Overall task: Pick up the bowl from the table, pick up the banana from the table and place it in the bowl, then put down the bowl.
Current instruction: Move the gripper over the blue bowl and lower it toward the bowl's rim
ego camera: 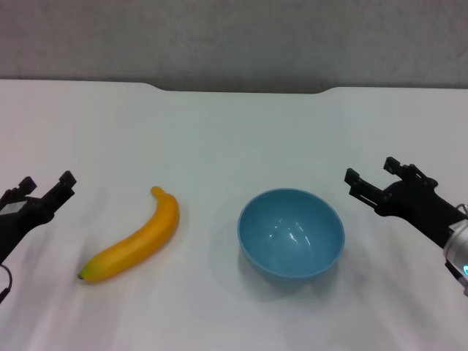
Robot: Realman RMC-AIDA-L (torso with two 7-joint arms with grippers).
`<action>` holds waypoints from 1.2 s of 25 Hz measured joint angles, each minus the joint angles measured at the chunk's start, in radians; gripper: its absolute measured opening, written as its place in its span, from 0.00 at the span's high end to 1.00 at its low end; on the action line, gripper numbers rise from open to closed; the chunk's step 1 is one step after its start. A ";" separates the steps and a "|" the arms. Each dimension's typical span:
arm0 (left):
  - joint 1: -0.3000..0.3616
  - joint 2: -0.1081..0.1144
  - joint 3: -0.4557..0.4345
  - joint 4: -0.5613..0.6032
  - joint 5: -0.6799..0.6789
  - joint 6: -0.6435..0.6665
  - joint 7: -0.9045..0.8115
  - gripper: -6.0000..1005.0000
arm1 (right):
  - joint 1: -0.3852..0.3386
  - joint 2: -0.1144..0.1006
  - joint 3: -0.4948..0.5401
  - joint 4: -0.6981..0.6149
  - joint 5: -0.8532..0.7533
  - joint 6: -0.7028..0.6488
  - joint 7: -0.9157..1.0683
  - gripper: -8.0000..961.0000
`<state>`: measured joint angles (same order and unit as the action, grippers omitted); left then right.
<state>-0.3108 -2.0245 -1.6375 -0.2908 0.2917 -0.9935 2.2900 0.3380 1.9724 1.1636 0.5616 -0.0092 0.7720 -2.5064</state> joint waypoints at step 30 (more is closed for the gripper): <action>0.190 -0.012 -0.035 -0.790 1.168 0.430 -0.869 0.11 | 0.141 -0.237 -0.306 0.728 -0.268 -1.126 0.395 0.06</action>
<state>-0.1203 -2.0368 -1.6720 -1.0811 1.4595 -0.5634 1.4208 0.4786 1.7354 0.8578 1.2896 -0.2773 -0.3543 -2.1112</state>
